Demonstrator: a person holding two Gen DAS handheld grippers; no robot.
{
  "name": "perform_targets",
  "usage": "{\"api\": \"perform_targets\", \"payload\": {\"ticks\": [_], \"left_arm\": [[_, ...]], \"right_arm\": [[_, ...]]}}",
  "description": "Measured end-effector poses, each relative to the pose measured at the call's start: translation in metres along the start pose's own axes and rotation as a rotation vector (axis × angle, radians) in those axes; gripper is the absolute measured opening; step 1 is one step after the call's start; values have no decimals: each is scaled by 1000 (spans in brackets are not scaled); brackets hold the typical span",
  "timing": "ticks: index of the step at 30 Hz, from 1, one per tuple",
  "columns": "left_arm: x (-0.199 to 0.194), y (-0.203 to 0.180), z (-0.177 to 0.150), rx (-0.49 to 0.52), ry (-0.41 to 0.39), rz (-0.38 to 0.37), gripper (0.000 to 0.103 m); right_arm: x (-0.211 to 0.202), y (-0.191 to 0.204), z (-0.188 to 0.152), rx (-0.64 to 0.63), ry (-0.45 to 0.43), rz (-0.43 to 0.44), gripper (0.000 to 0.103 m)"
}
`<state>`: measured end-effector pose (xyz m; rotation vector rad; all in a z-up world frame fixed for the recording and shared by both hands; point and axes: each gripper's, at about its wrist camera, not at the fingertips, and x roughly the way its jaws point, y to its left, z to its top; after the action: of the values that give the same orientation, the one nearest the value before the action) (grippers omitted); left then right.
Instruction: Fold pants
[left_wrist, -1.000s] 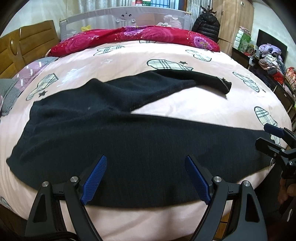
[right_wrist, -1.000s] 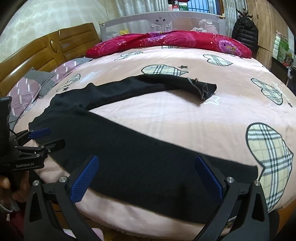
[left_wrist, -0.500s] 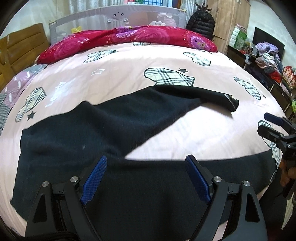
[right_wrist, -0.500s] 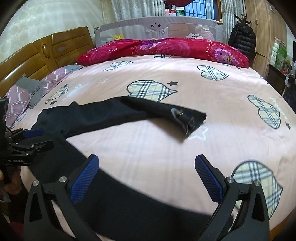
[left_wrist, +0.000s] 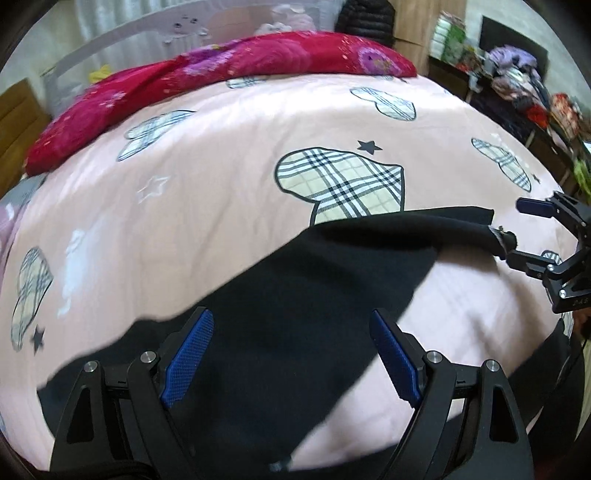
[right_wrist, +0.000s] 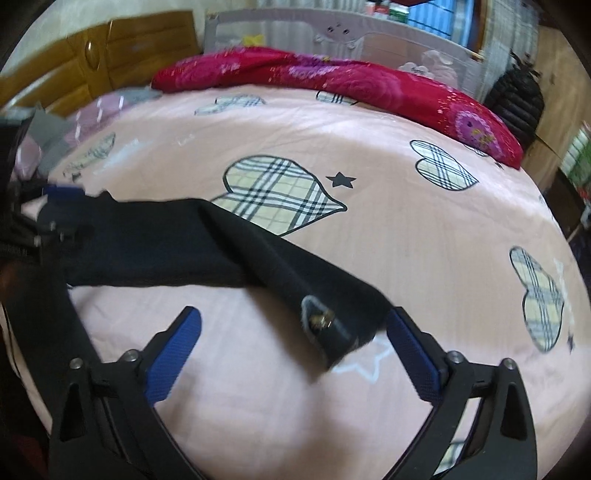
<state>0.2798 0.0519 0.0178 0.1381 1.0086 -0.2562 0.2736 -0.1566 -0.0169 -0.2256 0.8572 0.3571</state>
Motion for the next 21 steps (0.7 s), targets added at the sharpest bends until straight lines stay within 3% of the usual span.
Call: {"api": "perform_targets", "payload": {"ticks": [7,11,13,15,17,19,21], "left_arm": [[63,12,30,81,109,-18,87],[86,10,45,166,128,-51,87],[101,8,53,205,164,-82,87],[118,6,58,228,225,-103,87],[126,7,59,234,250,-121,87],[127,6,60,240,252,-155,79],[125,4,58,240,256,-206,59]], "right_arm": [[36,7,4,-111,92,-28,77],[49,1,3,-112,124,-31,67],[52,-4,2,-103,131,-27,55],[53,-10,2,-90,141,-16,37],[53,-17,3,-75,143,-12,27],[51,-23,4,-64,137,-11,18],[45,-29,5,-46,124,2,13]]}}
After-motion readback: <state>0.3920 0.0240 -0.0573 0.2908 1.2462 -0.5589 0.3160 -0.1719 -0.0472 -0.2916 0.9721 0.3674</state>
